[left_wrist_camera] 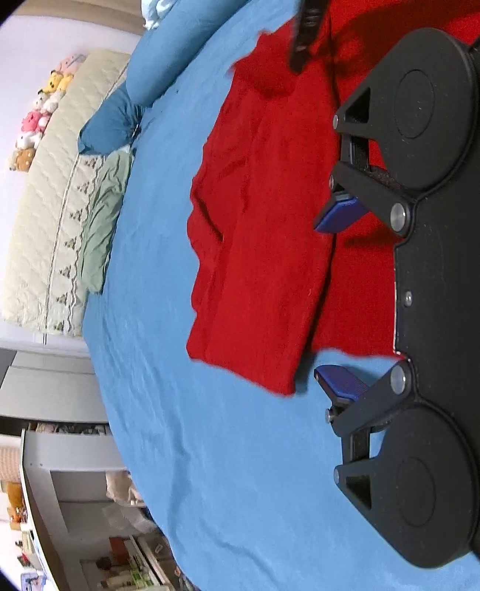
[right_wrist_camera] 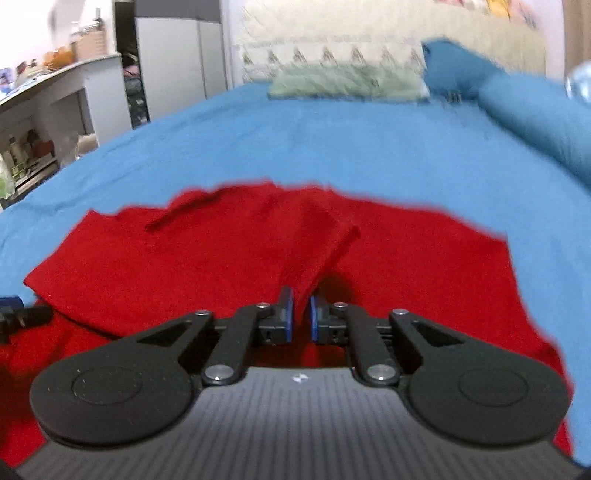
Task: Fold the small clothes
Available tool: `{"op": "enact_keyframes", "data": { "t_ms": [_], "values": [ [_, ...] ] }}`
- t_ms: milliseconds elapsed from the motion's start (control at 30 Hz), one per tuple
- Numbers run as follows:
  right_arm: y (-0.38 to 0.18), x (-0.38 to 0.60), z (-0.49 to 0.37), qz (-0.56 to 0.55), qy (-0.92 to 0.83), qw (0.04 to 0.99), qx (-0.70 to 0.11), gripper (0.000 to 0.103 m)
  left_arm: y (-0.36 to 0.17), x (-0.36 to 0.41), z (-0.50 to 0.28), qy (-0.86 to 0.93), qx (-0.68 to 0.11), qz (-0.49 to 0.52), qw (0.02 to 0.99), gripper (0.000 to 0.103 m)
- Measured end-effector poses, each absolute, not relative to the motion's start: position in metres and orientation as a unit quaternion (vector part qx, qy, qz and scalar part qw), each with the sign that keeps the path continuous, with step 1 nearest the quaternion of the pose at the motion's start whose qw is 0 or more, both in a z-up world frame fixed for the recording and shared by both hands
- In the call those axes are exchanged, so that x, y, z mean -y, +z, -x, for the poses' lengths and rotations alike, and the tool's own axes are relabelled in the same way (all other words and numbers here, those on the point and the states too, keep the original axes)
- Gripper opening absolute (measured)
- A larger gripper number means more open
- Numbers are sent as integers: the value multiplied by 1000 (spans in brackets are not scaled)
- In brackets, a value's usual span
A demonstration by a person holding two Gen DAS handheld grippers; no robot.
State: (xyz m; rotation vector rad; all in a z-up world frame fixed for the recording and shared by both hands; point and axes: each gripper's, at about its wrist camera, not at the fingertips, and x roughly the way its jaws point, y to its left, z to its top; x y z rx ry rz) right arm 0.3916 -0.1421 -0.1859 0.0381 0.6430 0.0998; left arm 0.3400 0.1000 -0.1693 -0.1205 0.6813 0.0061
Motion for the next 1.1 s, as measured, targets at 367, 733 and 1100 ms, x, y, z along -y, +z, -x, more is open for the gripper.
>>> {"op": "enact_keyframes", "data": {
  "t_ms": [367,733,1100],
  "values": [
    [-188,176,-390,-93,20,946,-310,53,-179,-123,-340,37,-338,53,939,82],
    [-106,216,-418,-64,8,967,-246,20,-187,-114,-368,23,-332,21,943,80],
    [-143,296,-422,-123,-47,951,-279,20,-188,-128,-372,65,-336,64,937,72]
  ]
}}
